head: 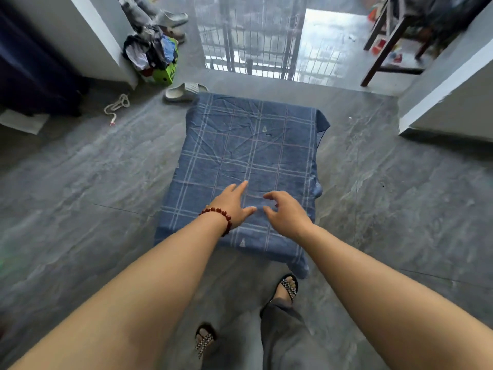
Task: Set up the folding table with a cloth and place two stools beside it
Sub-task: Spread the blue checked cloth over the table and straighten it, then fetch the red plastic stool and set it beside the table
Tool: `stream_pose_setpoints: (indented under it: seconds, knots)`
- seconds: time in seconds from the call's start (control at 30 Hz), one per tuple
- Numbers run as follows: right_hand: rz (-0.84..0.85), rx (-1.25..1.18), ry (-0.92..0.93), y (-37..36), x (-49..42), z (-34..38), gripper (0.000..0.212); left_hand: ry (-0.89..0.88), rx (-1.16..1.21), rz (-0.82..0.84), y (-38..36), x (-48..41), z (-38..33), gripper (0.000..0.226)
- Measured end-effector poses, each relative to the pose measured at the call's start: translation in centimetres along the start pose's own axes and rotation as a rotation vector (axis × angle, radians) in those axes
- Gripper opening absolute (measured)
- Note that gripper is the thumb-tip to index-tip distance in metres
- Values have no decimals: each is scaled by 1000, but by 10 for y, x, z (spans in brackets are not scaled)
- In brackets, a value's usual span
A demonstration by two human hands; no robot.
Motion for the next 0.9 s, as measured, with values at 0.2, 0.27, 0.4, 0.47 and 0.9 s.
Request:
stream_pose_setpoints:
  seconds: [0.2,0.27,0.4,0.47,0.9]
  knots:
    - [-139,-280,-69,5,66,60,26,-203,221,-249,53,86,-8,66]
    - [-185,-396,-66,11,91,78,20,-246,275,-286,74,116,-13,65]
    - [-271,-540,0,24,142,116,15,-350,301,-359,114,170,-20,63]
    - [-321,-577,54,30,166,134,16,-384,333,-391,131,195,-22,61]
    - [-462,-595,278,59,286,219,20,-572,690,-474,174,311,-49,36]
Point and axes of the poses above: each hand's wrist, its own x-axis away from the middle knuckle, its own y-axis out of the back of the hand, z = x × y, the point moved 1 cm from there along -x, towards the middle knuckle, and after that the axes turned 8 degrees about -y, right-handed, at the moved point
